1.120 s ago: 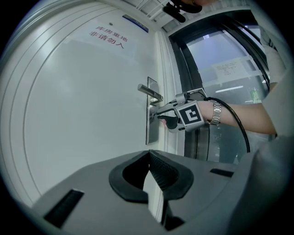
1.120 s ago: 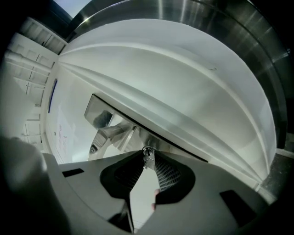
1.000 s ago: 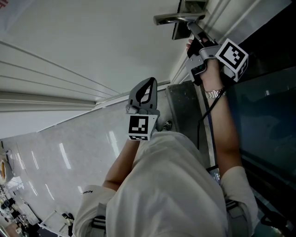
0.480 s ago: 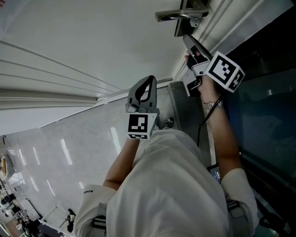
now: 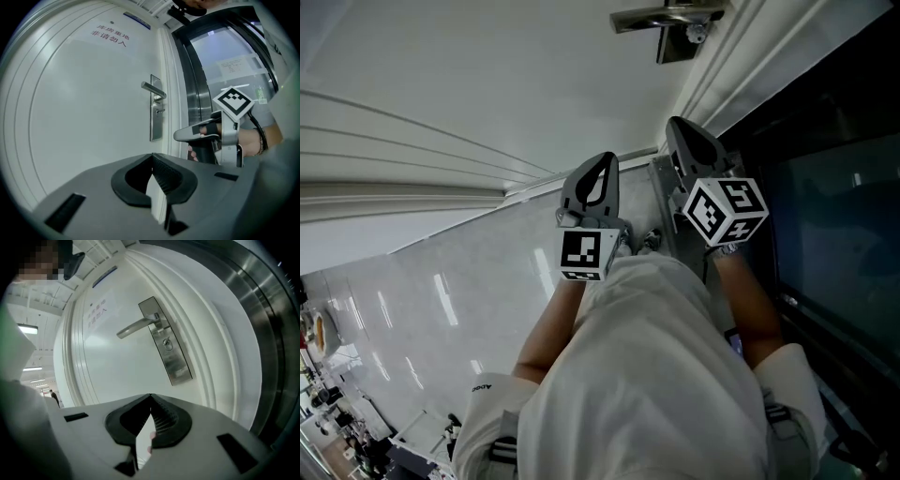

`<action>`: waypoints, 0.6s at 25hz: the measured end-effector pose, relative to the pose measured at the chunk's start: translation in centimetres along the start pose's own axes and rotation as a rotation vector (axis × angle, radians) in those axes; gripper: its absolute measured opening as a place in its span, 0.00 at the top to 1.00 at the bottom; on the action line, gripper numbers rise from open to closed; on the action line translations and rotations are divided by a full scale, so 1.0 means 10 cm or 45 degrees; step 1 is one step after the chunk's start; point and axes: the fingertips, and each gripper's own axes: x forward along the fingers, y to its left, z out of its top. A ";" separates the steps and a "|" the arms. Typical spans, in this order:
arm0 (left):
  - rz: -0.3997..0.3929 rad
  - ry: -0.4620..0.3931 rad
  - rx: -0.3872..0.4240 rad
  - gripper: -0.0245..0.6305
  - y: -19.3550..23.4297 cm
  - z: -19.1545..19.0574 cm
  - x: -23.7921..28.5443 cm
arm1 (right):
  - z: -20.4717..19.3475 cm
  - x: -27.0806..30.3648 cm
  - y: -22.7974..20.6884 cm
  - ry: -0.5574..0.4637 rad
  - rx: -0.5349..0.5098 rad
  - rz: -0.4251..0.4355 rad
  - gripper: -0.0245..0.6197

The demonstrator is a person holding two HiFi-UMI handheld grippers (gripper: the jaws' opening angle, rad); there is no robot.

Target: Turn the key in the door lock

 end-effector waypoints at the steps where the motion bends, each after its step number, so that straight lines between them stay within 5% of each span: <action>1: -0.006 0.007 -0.002 0.95 -0.01 -0.02 0.00 | -0.04 -0.07 0.02 -0.006 -0.028 -0.004 0.95; 15: -0.141 -0.012 0.001 0.95 -0.28 -0.10 -0.10 | -0.39 -0.81 0.07 -0.095 -0.252 -0.136 0.95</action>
